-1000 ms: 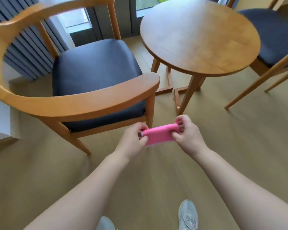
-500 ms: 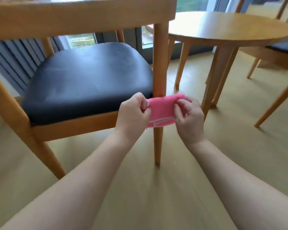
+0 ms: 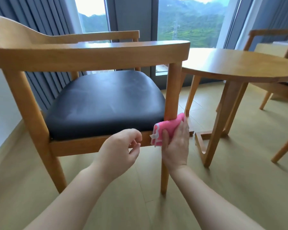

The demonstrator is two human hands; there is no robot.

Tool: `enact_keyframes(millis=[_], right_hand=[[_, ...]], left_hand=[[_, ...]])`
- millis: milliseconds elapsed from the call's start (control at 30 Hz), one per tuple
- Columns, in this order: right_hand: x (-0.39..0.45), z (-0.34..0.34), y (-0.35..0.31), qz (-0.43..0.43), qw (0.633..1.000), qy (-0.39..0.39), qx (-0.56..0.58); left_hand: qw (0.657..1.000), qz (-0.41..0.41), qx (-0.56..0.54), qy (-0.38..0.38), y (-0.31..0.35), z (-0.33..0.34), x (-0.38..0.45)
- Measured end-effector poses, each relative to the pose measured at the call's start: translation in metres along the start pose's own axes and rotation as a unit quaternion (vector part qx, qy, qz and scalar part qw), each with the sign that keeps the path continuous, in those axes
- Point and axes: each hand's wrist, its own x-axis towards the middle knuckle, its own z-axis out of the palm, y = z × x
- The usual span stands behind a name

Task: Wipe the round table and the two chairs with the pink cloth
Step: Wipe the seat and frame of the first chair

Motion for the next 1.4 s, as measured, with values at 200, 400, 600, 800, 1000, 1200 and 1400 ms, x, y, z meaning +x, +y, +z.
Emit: enact_keyframes(millis=[200, 400, 600, 800, 1000, 1200, 1400], right_hand=[[0.002, 0.016, -0.009, 0.011, 0.996, 0.037, 0.080], [0.014, 0.010, -0.026, 0.015, 0.997, 0.062, 0.046], [0.057, -0.017, -0.067, -0.024, 0.997, 0.075, 0.001], [0.110, -0.032, -0.113, -0.040, 0.990, 0.133, -0.012], [0.111, -0.030, -0.111, -0.069, 0.987, 0.143, 0.012], [0.086, -0.016, -0.082, -0.085, 0.987, 0.134, 0.035], [0.044, -0.001, -0.038, -0.026, 0.994, 0.067, 0.078]], left_hand=[[1.000, 0.019, -0.003, -0.004, -0.005, -0.018, -0.009], [1.000, 0.019, 0.002, -0.004, -0.018, -0.037, -0.010], [1.000, 0.021, -0.002, -0.010, -0.035, -0.049, -0.009], [1.000, 0.009, -0.019, -0.010, -0.052, -0.063, -0.012], [1.000, 0.000, -0.023, 0.006, -0.058, -0.067, -0.015], [0.999, -0.005, 0.021, -0.030, -0.065, -0.070, -0.030], [0.999, 0.002, 0.024, -0.030, -0.062, -0.064, -0.022]])
